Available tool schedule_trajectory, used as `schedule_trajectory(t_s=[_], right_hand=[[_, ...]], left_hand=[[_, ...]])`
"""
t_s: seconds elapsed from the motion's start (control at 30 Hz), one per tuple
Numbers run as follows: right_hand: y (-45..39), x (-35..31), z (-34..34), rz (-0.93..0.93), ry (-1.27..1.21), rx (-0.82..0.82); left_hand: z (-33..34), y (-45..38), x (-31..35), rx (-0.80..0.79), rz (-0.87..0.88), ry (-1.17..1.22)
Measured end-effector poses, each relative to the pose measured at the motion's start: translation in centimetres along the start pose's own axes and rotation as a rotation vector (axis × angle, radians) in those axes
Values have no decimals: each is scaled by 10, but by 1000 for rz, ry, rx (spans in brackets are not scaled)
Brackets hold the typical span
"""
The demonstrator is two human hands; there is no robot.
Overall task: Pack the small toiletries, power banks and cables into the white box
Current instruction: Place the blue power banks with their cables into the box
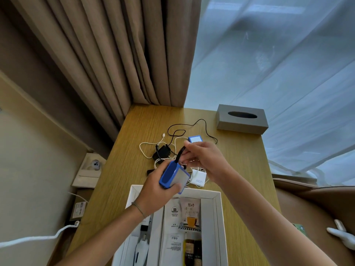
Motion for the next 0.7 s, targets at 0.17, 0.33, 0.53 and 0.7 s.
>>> schedule_trajectory(t_s=[0.17, 0.33, 0.53, 0.7], right_hand=[[16, -14, -2, -585, 496, 94], [18, 10, 8, -351, 452, -232], [33, 17, -12, -77, 376, -302], [48, 37, -24, 129, 787, -328]], left_hand=[[-20, 9, 18, -146, -88, 141], [-39, 18, 25, -238, -199, 316], [-46, 39, 1, -360, -360, 207], [-29, 58, -46, -435, -530, 27]])
Point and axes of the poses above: each hand's wrist, its own y-axis away from the middle knuckle, its own z-axis out of the palm, x = y × z, the point moved 5 cm from there along -y, towards the middle knuckle, and after that the axes turned 2 degrees about -z, right-handed, at the moved point
